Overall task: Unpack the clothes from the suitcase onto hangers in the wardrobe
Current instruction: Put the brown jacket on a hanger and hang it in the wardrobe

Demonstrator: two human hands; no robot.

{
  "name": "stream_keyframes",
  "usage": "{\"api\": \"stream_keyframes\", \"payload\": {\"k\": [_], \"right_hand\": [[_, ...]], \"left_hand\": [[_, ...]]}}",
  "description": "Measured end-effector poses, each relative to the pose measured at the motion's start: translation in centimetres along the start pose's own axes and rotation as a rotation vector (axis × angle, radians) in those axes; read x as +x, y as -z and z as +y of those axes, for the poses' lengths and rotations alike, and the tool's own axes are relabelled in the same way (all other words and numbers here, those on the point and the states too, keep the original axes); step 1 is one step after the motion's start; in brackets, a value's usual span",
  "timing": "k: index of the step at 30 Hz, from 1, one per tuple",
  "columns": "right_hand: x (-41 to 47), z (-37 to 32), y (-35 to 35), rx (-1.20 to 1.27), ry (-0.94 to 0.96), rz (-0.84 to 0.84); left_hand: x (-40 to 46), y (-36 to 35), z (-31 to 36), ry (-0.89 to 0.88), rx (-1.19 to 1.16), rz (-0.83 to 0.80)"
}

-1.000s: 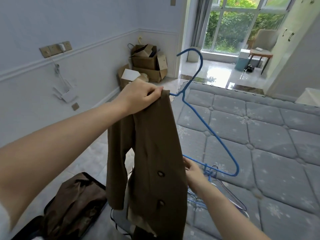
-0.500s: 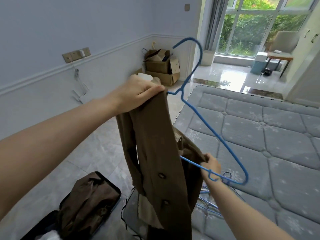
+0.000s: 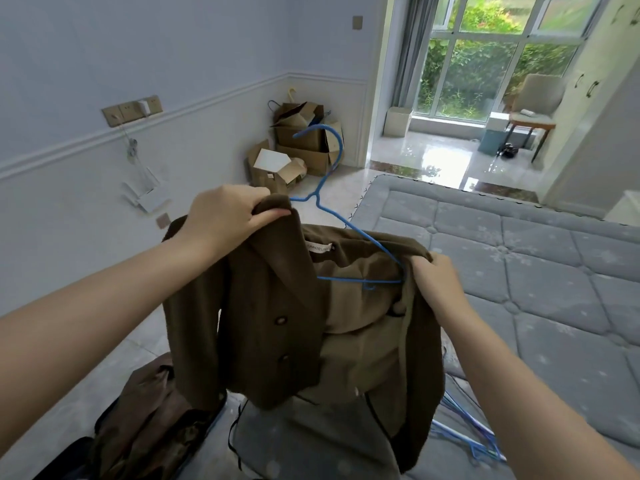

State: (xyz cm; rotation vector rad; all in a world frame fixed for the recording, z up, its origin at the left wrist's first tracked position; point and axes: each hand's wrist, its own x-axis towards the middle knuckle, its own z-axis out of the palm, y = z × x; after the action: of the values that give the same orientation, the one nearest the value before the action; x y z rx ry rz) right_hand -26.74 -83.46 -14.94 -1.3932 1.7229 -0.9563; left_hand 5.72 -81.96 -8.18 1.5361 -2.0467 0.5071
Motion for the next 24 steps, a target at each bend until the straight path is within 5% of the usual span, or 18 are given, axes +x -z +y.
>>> {"api": "stream_keyframes", "payload": {"k": [10, 14, 24], "right_hand": [[-3.6, -8.3, -0.5, 0.325, 0.107, -0.150], [-4.0, -7.5, 0.7, -0.121, 0.331, -0.523], [-3.6, -8.5, 3.1, -0.488, 0.889, 0.016]], "left_hand": [[-1.4, -2.5, 4.6, 0.045, 0.066, 0.037], [-0.1, -0.8, 4.0, 0.205, -0.078, 0.133], [1.4, 2.2, 2.7, 0.109, -0.174, 0.266]]}}
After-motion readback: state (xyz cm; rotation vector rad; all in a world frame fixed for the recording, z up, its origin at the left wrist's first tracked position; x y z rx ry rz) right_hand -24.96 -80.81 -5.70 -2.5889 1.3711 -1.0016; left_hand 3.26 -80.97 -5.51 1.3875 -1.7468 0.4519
